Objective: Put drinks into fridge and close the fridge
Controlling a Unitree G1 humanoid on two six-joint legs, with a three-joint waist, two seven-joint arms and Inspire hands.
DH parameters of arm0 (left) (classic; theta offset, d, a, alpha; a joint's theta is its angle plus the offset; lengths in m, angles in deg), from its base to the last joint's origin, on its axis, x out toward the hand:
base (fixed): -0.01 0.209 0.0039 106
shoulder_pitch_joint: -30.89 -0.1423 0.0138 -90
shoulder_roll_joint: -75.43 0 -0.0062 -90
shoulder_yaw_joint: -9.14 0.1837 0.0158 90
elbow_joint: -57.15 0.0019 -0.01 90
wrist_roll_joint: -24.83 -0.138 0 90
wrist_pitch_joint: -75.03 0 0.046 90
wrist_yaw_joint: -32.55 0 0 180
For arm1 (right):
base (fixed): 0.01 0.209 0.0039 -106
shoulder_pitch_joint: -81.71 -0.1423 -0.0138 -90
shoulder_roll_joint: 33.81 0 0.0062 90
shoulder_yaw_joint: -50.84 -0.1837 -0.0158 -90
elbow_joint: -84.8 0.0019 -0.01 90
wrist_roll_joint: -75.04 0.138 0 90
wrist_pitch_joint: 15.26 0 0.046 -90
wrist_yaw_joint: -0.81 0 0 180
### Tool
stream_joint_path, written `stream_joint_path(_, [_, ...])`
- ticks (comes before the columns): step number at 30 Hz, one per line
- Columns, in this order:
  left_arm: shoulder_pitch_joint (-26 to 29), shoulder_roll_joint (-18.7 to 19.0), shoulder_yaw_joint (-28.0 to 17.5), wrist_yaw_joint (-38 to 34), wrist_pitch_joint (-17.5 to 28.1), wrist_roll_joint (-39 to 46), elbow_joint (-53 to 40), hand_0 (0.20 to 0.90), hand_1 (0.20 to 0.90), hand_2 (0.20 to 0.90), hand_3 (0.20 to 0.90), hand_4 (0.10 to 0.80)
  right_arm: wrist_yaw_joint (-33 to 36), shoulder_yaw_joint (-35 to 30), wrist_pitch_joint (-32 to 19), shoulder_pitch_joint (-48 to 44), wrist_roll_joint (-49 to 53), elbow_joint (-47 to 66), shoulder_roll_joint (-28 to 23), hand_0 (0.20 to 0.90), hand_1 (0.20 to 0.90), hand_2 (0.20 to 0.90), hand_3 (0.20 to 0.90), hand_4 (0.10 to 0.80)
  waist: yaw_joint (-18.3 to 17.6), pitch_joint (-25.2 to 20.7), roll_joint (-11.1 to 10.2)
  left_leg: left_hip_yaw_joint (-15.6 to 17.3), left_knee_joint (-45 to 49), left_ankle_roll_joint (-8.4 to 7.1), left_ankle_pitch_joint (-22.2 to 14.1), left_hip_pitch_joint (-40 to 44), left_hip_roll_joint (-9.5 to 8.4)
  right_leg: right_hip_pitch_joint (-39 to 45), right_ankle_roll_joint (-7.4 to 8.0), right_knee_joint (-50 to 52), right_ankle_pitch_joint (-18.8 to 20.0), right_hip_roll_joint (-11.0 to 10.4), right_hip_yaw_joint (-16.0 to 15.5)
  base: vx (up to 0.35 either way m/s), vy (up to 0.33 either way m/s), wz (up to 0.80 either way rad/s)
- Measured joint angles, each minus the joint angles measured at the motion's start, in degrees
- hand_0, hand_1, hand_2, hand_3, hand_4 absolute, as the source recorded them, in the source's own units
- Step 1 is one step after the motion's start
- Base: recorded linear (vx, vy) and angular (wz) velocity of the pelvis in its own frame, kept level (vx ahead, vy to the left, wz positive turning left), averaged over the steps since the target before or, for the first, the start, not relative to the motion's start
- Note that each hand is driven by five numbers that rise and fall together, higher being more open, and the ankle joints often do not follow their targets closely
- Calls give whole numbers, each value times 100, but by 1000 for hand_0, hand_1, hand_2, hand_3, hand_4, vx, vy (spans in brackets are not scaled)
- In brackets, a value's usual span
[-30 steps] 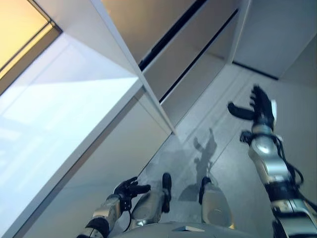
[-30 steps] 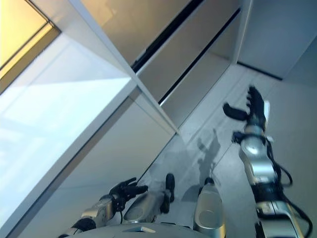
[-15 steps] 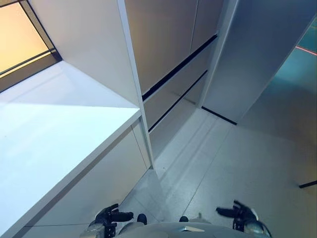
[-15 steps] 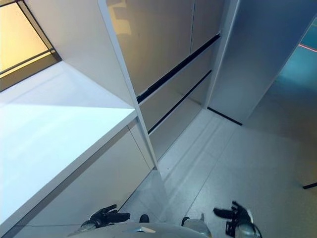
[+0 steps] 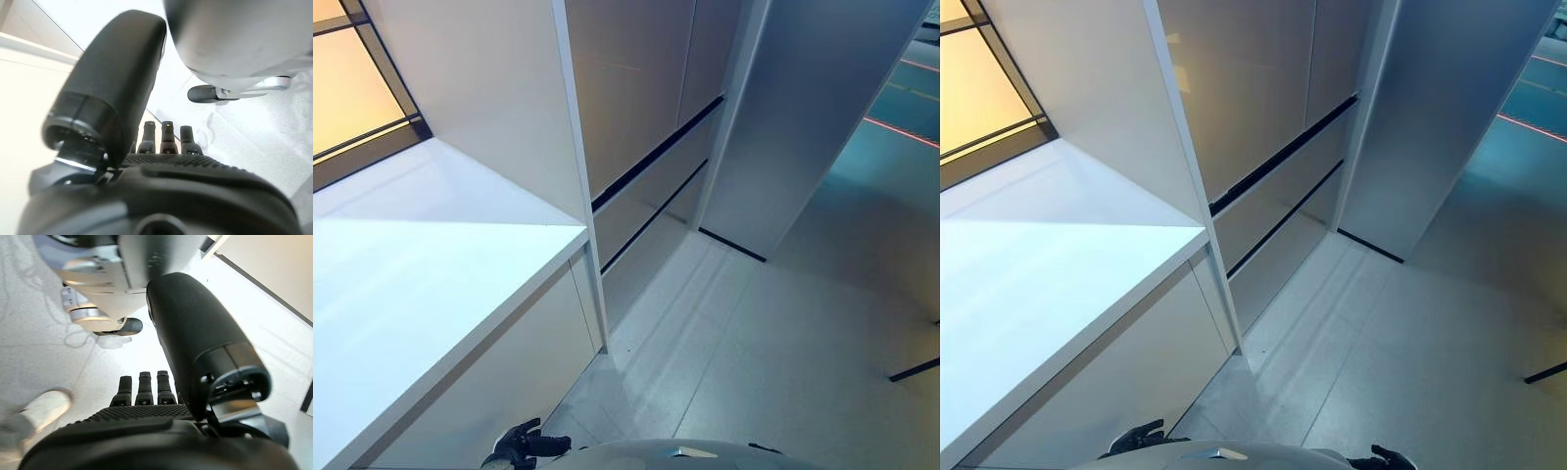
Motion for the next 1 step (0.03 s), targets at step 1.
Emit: stream_joint_path(1, [0, 0, 2, -8, -2, 0, 0, 900, 900, 900, 900, 800, -12, 1, 25, 0, 0, -12, 0, 900, 900, 900, 900, 800, 3, -3, -4, 21, -2, 3, -2, 10, 0, 0, 0, 0, 0, 1, 6, -7, -5, -6])
